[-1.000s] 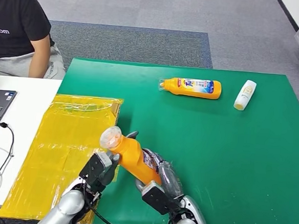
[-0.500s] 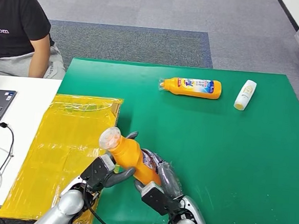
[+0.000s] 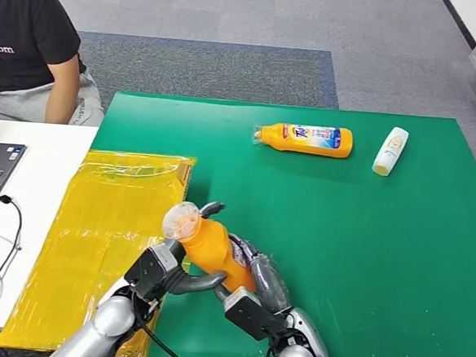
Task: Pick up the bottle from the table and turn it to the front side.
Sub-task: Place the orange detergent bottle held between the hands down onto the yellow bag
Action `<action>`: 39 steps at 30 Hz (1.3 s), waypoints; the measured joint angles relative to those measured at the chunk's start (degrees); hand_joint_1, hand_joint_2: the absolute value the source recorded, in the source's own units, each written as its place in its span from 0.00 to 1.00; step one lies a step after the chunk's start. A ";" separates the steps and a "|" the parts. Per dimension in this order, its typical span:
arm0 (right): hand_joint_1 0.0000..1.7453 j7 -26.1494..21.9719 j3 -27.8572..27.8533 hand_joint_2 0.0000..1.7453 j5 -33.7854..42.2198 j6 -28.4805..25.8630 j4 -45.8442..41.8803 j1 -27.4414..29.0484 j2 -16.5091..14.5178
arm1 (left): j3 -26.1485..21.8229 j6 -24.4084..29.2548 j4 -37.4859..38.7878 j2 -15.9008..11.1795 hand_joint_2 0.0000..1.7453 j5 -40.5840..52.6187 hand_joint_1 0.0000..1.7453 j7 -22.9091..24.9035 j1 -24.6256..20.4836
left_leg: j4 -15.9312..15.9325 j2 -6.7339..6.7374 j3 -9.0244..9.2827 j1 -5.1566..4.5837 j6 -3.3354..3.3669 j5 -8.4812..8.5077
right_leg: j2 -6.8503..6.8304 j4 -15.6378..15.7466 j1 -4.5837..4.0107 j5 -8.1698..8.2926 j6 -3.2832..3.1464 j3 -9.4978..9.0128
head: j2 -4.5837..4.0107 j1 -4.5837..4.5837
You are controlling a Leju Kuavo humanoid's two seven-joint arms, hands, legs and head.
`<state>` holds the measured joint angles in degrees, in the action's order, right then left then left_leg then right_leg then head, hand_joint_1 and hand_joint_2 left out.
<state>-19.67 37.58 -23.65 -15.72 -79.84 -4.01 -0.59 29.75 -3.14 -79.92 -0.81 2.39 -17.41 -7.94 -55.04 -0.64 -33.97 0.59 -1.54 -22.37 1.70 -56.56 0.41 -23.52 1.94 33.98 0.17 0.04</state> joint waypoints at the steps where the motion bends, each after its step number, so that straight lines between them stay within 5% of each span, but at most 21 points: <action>1: 1.00 -0.04 0.07 1.00 -0.01 0.02 0.00 -0.04 0.00 | 0.03 -0.24 -0.04 0.00 1.00 -0.16 0.24 -0.09 -0.26 | 0.00 0.00 -0.01 0.00 0.00 0.00 | 0.00 0.00 0.00 0.00 0.00 0.00 | 0.00 0.00; 3: 1.00 -0.12 0.12 1.00 0.01 0.07 0.00 -0.23 0.00 | 0.11 -0.93 -0.08 0.00 1.00 -0.85 0.45 -0.21 -0.85 | 0.00 0.00 -0.01 0.00 0.00 0.01 | 0.00 0.00 0.00 0.00 0.00 0.01 | 0.00 0.00; 4: 1.00 -0.16 0.13 1.00 0.01 0.09 0.00 -0.36 0.00 | 0.17 -1.28 -0.08 0.01 1.00 -1.27 0.41 -0.25 -1.09 | 0.00 0.00 -0.01 0.00 0.00 0.02 | 0.00 0.00 0.00 0.00 0.00 0.01 | 0.00 0.00; 7: 1.00 -0.28 0.15 1.00 0.07 0.16 0.00 -0.60 0.00 | 0.42 -1.99 -0.09 0.04 1.00 -1.87 0.00 -0.58 -1.49 | 0.00 0.00 -0.02 0.00 0.00 0.02 | -0.01 0.00 0.00 0.00 0.00 0.01 | 0.00 0.01; 22: 1.00 -1.10 0.94 1.00 1.09 0.92 -0.02 -1.04 0.02 | 1.16 -4.65 -0.23 -0.07 1.00 -2.60 0.01 -1.38 -3.43 | -0.01 0.00 -0.02 0.00 0.00 0.02 | -0.01 -0.01 0.01 0.00 0.00 0.02 | 0.00 0.01; 23: 1.00 -1.16 1.00 1.00 1.14 0.91 -0.02 -1.05 0.02 | 1.20 -4.87 -0.23 -0.07 1.00 -2.82 0.15 -1.37 -3.47 | -0.01 0.00 -0.02 0.00 0.00 0.02 | -0.01 -0.01 0.01 0.00 0.00 0.02 | 0.00 0.01; 26: 1.00 -1.40 1.08 1.00 1.32 0.89 -0.02 -1.07 0.02 | 1.34 -5.67 -0.21 -0.11 1.00 -3.85 0.85 -1.23 -3.60 | -0.01 0.00 -0.02 0.00 0.00 0.02 | -0.01 -0.01 0.01 0.00 0.00 0.02 | 0.00 0.00; 27: 1.00 -1.46 1.09 1.00 1.40 0.87 -0.02 -1.08 0.02 | 1.40 -5.95 -0.21 -0.13 1.00 -4.19 0.97 -1.19 -3.66 | -0.01 0.00 -0.03 0.00 0.00 0.02 | -0.01 -0.01 0.01 0.00 0.00 0.02 | 0.00 0.00; 39: 1.00 -1.85 1.31 1.00 2.08 0.77 -0.02 -1.50 0.02 | 1.61 -9.33 0.32 -0.54 1.00 -7.14 1.00 -0.32 -5.11 | -0.01 0.00 -0.03 0.00 0.00 0.03 | -0.01 -0.01 0.01 0.01 0.01 0.02 | 0.00 0.01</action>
<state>-21.51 38.89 -21.57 -14.95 -79.87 -5.51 -0.57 31.36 -12.47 -79.60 -1.35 -4.75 -17.73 -13.05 -55.05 -0.65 -34.00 0.59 -1.54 -22.34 1.69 -56.57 0.41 -23.51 1.95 34.00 0.17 0.04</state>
